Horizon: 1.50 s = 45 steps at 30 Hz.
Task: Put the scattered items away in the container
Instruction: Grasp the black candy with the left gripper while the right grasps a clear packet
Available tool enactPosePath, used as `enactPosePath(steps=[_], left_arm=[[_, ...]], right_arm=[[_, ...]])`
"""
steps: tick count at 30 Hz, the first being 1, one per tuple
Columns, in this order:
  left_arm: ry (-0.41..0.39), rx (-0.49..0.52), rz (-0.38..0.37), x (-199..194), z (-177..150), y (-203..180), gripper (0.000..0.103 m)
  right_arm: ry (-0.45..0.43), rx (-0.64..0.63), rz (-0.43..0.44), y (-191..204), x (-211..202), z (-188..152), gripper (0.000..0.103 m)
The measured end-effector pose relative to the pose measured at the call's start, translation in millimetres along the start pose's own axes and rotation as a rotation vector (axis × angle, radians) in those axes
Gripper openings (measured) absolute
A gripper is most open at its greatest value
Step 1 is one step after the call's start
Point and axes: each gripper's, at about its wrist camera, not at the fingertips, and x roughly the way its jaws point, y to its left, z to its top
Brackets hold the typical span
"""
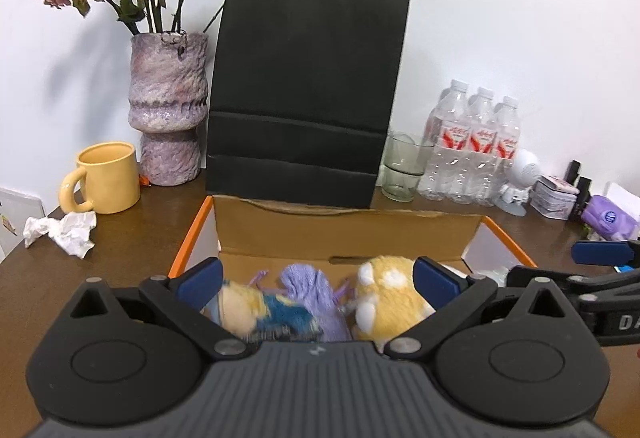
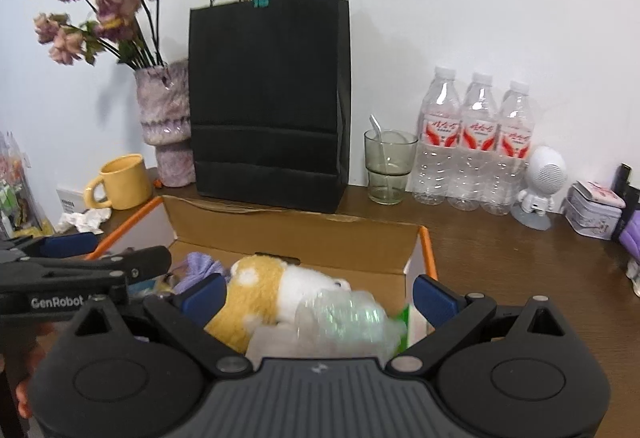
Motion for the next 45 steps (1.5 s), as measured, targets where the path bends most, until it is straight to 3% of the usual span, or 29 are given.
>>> enactPosePath(steps=[11, 15, 20, 27, 45], left_arm=[[0.043, 0.034, -0.044, -67.5, -51.3, -9.0, 0.103], [0.036, 0.028, -0.014, -84.5, -70.1, -11.4, 0.103], [0.063, 0.014, -0.018, -95.6, -84.1, -10.0, 0.103], [0.102, 0.085, -0.017, -103.3, -104.2, -18.2, 0.103], [0.171, 0.124, -0.039, -97.3, -129.2, -42.1, 0.103]], right_arm=[[-0.008, 0.015, -0.037, -0.8, -87.1, -59.8, 0.1], [0.013, 0.019, -0.046, 0.5, -101.0, -84.6, 0.1], [0.045, 0.032, -0.028, 1.3, -108.7, -112.1, 0.1], [0.067, 0.019, -0.021, 2.1, -114.0, -136.6, 0.1], [0.099, 0.067, -0.027, -18.0, -113.8, -160.9, 0.1]])
